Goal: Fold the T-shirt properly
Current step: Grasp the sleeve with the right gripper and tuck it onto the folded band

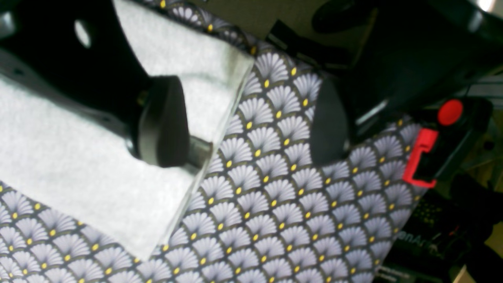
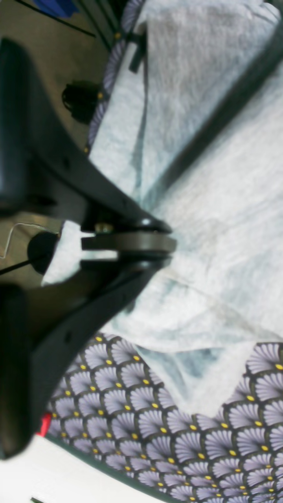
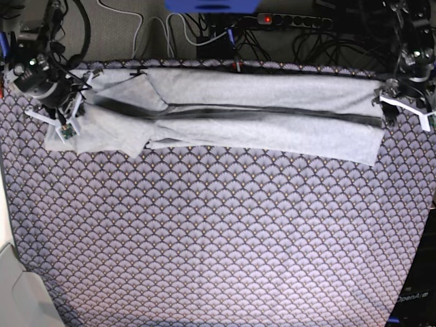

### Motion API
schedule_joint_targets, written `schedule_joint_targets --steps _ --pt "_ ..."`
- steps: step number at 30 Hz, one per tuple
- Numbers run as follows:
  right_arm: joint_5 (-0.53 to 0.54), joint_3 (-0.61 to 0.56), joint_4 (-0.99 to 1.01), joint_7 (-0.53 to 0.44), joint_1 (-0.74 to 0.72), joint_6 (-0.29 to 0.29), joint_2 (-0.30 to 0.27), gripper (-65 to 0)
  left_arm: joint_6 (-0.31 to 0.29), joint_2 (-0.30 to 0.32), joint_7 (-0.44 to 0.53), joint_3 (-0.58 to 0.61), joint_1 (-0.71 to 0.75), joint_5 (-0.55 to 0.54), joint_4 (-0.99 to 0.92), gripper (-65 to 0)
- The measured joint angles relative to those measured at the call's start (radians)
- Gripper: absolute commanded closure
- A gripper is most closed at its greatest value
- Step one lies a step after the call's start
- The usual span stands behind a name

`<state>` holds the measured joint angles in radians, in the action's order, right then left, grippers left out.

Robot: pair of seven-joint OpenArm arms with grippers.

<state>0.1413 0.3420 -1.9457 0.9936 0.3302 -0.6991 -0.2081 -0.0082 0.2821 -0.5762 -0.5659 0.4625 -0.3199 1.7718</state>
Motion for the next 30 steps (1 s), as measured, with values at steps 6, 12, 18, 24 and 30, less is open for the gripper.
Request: schedule_joint_targets --steps 6,12,18,24,30 --pt "-0.002 0.004 0.0 0.001 0.029 0.0 0.026 0.0 0.0 0.004 0.0 -0.002 0.001 0.0 0.0 -46.7" --pt "-0.005 0.003 0.0 -0.014 0.056 0.0 0.059 0.0 0.001 0.003 0.001 -0.002 0.003 0.0 0.0 -46.7" --pt "-0.006 0.005 0.001 -0.018 0.066 0.0 0.06 0.0 0.0 0.003 0.003 -0.002 0.01 0.0 0.0 -46.7" --pt "-0.006 0.005 0.001 -0.018 0.068 0.0 0.06 0.0 0.0 0.003 0.004 -0.002 0.014 0.0 0.01 -46.7" --pt "-0.005 0.005 0.001 -0.021 0.084 0.0 0.06 -1.9 0.0 0.003 0.003 -0.002 0.016 0.0 0.01 -46.7"
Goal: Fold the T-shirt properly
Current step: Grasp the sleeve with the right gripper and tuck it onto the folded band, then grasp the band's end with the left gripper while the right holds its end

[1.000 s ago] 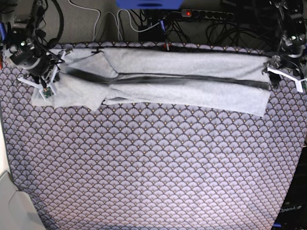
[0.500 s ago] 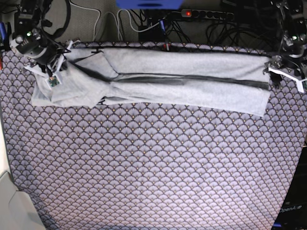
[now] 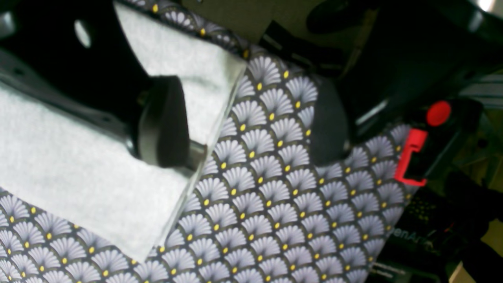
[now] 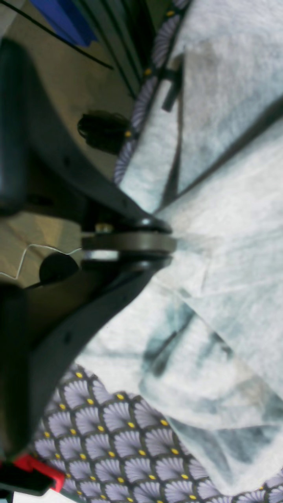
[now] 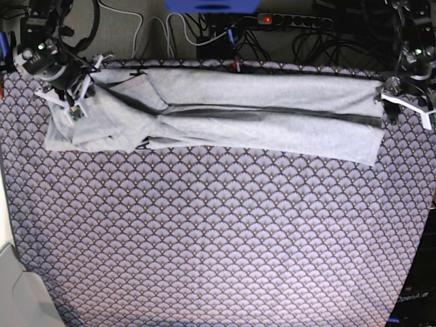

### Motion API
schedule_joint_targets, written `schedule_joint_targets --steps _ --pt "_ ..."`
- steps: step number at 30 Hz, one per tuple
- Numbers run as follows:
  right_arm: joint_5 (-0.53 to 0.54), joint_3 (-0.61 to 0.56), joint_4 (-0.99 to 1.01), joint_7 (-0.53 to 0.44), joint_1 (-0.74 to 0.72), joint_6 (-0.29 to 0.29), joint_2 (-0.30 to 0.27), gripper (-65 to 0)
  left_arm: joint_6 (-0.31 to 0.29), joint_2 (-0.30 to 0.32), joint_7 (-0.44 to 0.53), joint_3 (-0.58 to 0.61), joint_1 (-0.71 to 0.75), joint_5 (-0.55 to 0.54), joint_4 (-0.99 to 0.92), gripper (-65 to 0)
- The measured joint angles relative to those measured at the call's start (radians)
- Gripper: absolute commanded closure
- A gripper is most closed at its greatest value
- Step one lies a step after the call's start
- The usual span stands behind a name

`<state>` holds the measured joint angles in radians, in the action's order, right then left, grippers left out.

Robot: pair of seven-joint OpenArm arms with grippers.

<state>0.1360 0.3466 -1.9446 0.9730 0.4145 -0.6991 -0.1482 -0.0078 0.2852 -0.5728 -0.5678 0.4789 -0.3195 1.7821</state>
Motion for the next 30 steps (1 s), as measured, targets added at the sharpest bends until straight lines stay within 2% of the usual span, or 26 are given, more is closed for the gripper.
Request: schedule_joint_targets --steps 6,9,16,21,23,28,30 --pt "0.0 0.0 0.001 0.005 0.006 0.0 0.0 -21.1 0.0 0.0 0.0 0.0 0.0 0.0 0.0 -46.7" --pt "0.001 0.009 0.001 0.006 0.007 0.0 0.002 -25.4 0.0 0.0 0.0 0.0 0.0 0.0 0.0 -46.7" --pt "0.0 0.147 0.0 0.005 -0.002 0.0 0.013 -25.5 0.0 0.0 0.0 0.0 0.0 0.0 0.0 -46.7" --pt "0.002 0.148 -0.003 0.01 -0.061 0.0 0.013 -25.1 -0.003 -0.007 -0.005 -0.055 -0.016 -0.003 0.0 -47.0" --pt "0.002 0.137 -0.004 0.009 -0.08 0.0 0.013 -22.3 0.008 -0.005 -0.003 -0.08 -0.039 0.001 -0.001 -47.0" --pt "0.002 0.042 -0.002 0.015 -0.113 0.0 0.019 -10.2 -0.003 -0.009 -0.005 -0.074 -0.053 -0.004 -0.006 -47.0" --pt "0.003 0.027 0.022 0.009 -0.143 0.0 0.014 -7.7 0.002 -0.011 -0.007 -0.072 -0.074 -0.003 -0.01 -47.0"
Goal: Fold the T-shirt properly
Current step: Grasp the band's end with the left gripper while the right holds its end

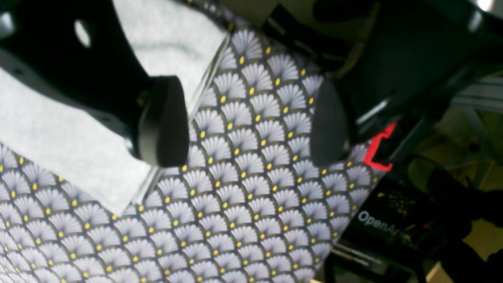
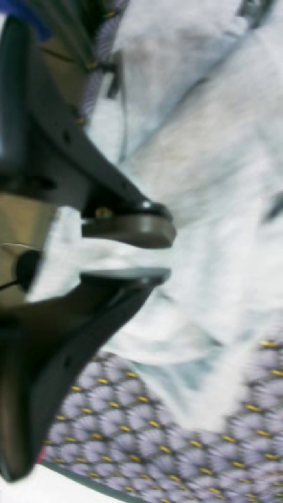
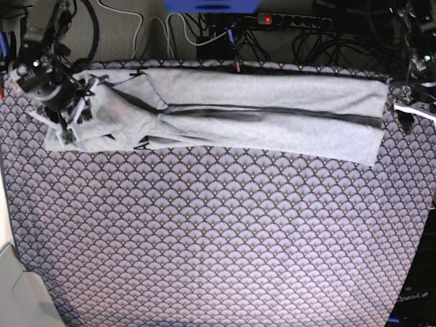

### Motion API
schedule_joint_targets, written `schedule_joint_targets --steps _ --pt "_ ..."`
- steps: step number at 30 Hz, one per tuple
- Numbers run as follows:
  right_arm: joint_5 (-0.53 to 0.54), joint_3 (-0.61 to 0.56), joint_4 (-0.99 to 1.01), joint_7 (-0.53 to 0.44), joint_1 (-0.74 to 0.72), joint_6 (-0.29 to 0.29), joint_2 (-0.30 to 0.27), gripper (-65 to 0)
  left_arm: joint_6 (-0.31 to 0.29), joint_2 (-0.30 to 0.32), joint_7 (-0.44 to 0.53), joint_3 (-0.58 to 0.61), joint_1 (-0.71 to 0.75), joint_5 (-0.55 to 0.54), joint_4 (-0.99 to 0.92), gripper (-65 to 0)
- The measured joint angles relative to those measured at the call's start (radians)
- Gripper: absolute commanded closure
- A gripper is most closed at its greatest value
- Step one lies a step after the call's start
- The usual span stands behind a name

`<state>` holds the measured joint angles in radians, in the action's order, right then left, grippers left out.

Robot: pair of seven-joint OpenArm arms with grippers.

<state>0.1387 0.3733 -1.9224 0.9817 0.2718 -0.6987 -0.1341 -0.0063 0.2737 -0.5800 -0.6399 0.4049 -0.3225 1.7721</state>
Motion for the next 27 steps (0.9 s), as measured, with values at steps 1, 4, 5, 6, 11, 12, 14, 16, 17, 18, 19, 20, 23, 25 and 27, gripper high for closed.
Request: schedule_joint_targets --steps 1,4,5,6,11,12,14,16,17,18,19,20,23,25,27 --pt "-0.002 -0.005 0.023 -0.002 -0.011 0.0 -0.003 -7.2 0.0 0.0 0.004 0.0 -0.011 0.0 -0.005 -47.1" --pt "0.0 -0.012 0.107 0.005 -0.031 -0.001 -0.004 -7.0 -0.001 -0.022 0.008 0.0 -0.047 0.0 -0.025 -47.1" --pt "0.0 -0.012 0.13 0.001 -0.034 -0.001 -0.013 -7.0 -0.003 -0.027 0.002 0.003 -0.048 -0.001 -0.026 -47.1" --pt "0.002 -0.013 0.152 -0.002 -0.039 0.0 -0.025 -7.0 -0.005 -0.031 0.003 0.006 -0.048 -0.001 -0.026 -47.1" --pt "-0.006 -0.011 0.212 -0.029 -0.041 0.0 -0.049 -6.9 -0.003 -0.03 0.006 0.068 -0.064 0.002 -0.053 -47.1" --pt "-0.005 -0.011 0.221 -0.045 -0.042 0.0 -0.049 -6.9 -0.01 -0.036 0.003 0.076 -0.076 -0.003 -0.068 -47.1" --pt "-0.002 -0.011 0.246 -0.072 -0.043 0.0 -0.049 -6.9 -0.005 -0.037 0.007 0.08 -0.105 -0.002 -0.113 -47.1" --pt "0.008 -0.01 0.269 -0.08 -0.047 0.0 -0.057 -6.9 0.001 -0.034 0.01 0.079 -0.124 0.0 -0.144 -47.1" --pt "0.008 -0.01 0.276 -0.083 -0.049 0.001 -0.058 -6.9 0.001 -0.033 0.005 0.079 -0.133 0.003 -0.157 -47.1" --pt "0.008 -0.01 0.28 -0.086 -0.05 0.001 -0.058 -6.9 0.002 -0.032 0.005 0.079 -0.142 0.003 -0.172 -47.1" --pt "0.008 -0.009 0.281 -0.091 -0.049 0.001 -0.058 -6.9 0.003 -0.032 0.005 0.086 -0.154 0.003 -0.186 -47.1" --pt "0.008 -0.009 0.281 -0.092 -0.049 0.001 -0.059 -6.9 0.004 -0.027 0.01 0.105 -0.162 0.004 -0.198 -47.1" --pt "0.008 -0.01 0.281 -0.089 -0.049 0.001 -0.06 -6.9 -0.003 -0.024 0.011 0.151 -0.175 -0.001 -0.229 -47.1" --pt "0.009 -0.01 0.281 -0.09 -0.049 0.001 -0.06 -6.9 -0.001 -0.025 0.007 0.165 -0.187 0.0 -0.243 -47.1" --pt "0.012 -0.01 0.281 -0.089 -0.049 0.001 -0.06 -6.9 0.004 -0.024 0.012 0.184 -0.192 0.005 -0.248 -47.1"
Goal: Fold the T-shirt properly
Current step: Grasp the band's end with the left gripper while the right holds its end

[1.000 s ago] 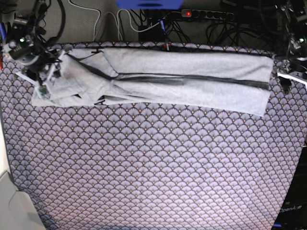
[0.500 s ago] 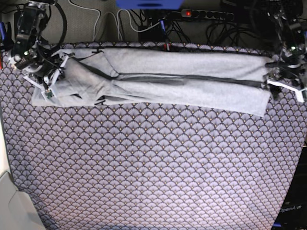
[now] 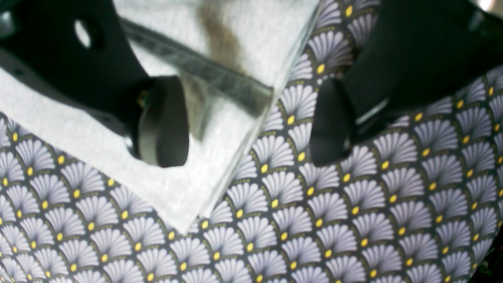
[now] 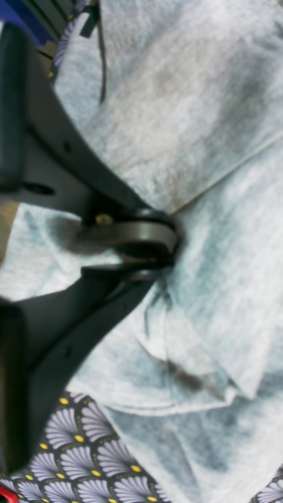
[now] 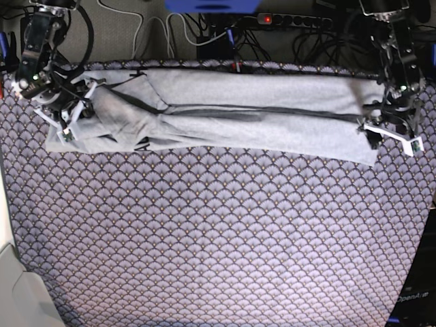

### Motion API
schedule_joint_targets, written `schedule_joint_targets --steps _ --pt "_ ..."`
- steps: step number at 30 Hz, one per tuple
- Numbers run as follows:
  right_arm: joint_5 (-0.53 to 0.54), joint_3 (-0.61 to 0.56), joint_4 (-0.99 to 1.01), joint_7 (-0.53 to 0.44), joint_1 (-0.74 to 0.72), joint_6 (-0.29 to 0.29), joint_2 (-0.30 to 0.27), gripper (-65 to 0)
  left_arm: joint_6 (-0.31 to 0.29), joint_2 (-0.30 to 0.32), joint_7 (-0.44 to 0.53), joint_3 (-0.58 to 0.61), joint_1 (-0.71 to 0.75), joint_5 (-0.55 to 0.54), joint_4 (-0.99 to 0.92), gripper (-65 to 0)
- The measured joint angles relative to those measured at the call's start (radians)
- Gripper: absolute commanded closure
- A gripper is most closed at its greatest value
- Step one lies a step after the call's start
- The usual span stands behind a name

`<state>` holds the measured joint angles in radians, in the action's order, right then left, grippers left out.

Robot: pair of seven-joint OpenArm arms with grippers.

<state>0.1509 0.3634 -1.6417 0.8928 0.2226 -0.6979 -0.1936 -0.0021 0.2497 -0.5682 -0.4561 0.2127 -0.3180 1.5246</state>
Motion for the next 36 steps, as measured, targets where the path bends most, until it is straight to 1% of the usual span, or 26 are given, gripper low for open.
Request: schedule_joint_targets --steps 3,8,13,15,17,19,22,23,33,34,36 --pt "0.0 0.0 0.0 0.0 0.0 0.0 0.0 -6.9 -0.01 -0.001 0.0 0.015 0.0 -0.001 0.0 -47.1" --pt "0.0 0.0 0.0 0.0 0.0 0.0 0.0 -6.9 -0.002 0.0 -0.003 0.014 0.0 -0.001 -0.045 -47.1" --pt "0.0 0.0 0.0 0.0 0.0 0.0 0.0 -6.9 -0.002 0.0 0.006 0.014 0.029 -0.002 -0.047 -47.1" --pt "0.0 0.0 0.0 -0.001 0.0 0.0 0.0 -6.9 -0.028 0.0 -0.001 0.014 0.034 0.0 -0.048 -46.9" --pt "0.0 0.0 0.0 -0.001 0.0 0.0 0.0 -6.9 -0.077 0.0 -0.001 0.014 0.033 -0.001 -0.048 -46.8" --pt "0.0 0.0 0.0 0.0 0.0 0.0 0.0 -6.9 -0.097 -0.003 -0.001 0.014 0.033 0.0 -0.048 -46.8" --pt "0.0 0.0 0.0 -0.001 0.0 0.0 0.0 -6.9 -0.098 -0.003 0.01 0.014 0.032 0.0 -0.072 -46.8" --pt "0.0 0.0 0.0 0.0 0.0 0.0 0.0 -6.9 -0.1 -0.003 0.027 0.014 0.032 -0.005 -0.081 -46.8" --pt "0.0 0.0 0.0 -0.002 0.0 0.0 0.0 -6.9 -0.101 -0.001 0.026 0.013 0.028 -0.006 -0.09 -46.6" --pt "0.0 0.0 0.002 0.004 -0.008 0.0 0.0 -6.9 -0.101 -0.001 0.026 0.013 0.028 -0.005 -0.09 -46.2" --pt "0.0 0.0 0.005 0.005 -0.011 0.0 0.0 -6.9 -0.105 -0.001 0.041 0.013 0.04 -0.01 -0.09 -42.3"
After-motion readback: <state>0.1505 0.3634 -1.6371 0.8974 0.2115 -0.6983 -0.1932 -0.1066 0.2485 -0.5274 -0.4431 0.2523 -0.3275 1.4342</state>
